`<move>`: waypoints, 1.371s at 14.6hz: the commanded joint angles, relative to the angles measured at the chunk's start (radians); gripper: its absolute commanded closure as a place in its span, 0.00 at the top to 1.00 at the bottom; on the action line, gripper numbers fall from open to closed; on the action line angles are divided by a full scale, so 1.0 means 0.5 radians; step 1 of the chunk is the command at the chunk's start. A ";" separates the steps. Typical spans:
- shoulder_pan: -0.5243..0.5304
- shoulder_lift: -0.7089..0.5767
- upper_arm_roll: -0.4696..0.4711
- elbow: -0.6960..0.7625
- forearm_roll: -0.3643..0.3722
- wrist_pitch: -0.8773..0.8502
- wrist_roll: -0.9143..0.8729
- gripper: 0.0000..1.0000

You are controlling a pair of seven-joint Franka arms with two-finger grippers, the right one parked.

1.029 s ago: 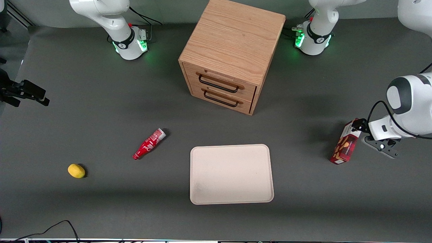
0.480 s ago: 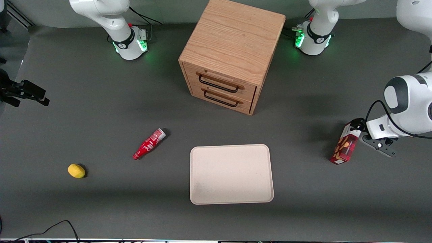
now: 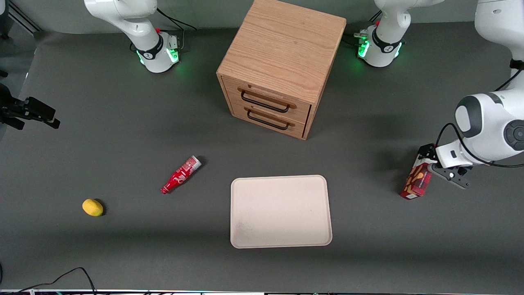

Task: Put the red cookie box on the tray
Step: 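Lower the open left gripper over the red plaid cookie box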

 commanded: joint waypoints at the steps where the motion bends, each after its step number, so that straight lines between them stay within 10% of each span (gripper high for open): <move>1: -0.010 0.042 -0.002 -0.024 -0.028 0.096 0.039 1.00; 8: -0.016 0.140 -0.011 -0.076 -0.028 0.286 0.039 0.93; 13: -0.016 0.162 -0.011 -0.076 -0.028 0.299 0.032 0.00; 20: -0.013 0.128 -0.014 -0.030 -0.028 0.225 0.045 0.00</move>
